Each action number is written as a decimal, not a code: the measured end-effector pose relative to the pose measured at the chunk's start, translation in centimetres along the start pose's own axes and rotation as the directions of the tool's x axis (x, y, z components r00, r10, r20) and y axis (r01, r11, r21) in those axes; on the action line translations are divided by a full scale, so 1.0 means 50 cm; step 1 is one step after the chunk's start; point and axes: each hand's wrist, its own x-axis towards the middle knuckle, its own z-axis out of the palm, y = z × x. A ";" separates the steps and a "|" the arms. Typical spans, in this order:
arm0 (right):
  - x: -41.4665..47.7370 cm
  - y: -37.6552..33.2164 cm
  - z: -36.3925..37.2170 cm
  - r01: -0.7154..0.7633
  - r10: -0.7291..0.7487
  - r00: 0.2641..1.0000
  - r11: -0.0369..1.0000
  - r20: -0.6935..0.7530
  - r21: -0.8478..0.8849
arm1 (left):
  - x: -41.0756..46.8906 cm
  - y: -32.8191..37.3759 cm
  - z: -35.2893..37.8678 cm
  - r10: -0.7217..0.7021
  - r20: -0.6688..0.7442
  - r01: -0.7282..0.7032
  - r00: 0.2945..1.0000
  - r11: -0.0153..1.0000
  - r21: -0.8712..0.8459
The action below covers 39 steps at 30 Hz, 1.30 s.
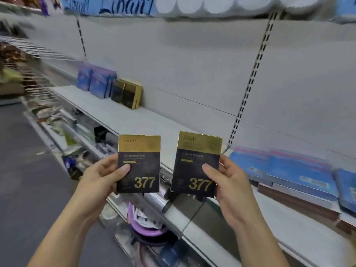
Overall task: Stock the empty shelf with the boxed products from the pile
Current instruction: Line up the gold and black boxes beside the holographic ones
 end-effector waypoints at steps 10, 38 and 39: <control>0.161 0.077 0.409 -0.045 0.045 0.999 0.999 0.006 0.029 | 0.227 0.046 -0.379 0.006 -0.019 -0.007 1.000 1.000 -0.020; 0.760 0.210 0.783 -0.044 0.044 0.947 0.999 -0.319 0.007 | 1.028 0.054 -0.594 -0.158 0.237 0.120 0.959 0.978 0.168; 0.775 0.218 0.791 -0.043 0.040 0.939 0.999 -0.341 0.000 | 1.056 0.050 -0.599 -0.159 0.255 0.119 0.954 0.979 0.165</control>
